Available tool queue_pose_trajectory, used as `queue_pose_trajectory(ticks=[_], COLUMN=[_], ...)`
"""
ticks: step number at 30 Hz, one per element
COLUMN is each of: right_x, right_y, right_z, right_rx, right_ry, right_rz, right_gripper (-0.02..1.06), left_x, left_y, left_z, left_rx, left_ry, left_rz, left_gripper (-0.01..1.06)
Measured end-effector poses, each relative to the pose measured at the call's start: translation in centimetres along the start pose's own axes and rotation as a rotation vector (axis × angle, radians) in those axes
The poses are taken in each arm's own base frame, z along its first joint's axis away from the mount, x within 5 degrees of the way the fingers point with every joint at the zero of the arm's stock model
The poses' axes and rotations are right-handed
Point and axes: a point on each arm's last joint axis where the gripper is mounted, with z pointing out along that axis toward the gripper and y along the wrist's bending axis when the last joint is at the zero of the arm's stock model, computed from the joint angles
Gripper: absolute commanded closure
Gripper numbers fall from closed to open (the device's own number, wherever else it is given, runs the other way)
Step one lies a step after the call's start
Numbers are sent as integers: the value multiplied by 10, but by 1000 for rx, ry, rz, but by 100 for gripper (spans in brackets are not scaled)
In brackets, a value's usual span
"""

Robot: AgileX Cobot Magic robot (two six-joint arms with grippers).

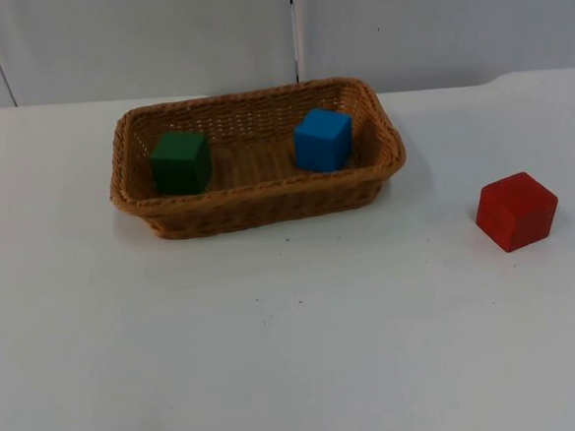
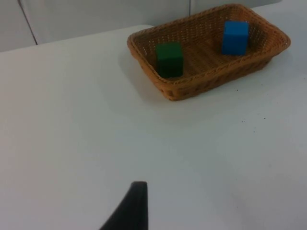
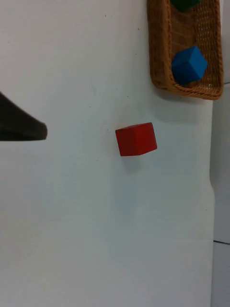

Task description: Pick up one cube with each hand and place exactly two cubes into the same basket, leaving the remaining cube outside.

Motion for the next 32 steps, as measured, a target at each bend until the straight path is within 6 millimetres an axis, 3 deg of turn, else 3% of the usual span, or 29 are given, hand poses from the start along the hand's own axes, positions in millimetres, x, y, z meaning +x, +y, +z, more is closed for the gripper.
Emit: queue_pose_trajectory(ticks=[17, 32], right_x=[0, 0], right_y=[0, 0], right_z=[0, 0], right_rx=[0, 0], right_ry=[0, 0], right_rz=[0, 0], right_gripper=[-1, -1], left_x=[0, -1], left_y=[0, -1], left_z=[0, 1], left_rx=[-27, -214], left_ry=[0, 3], left_rz=[-14, -107], left_gripper=[0, 0])
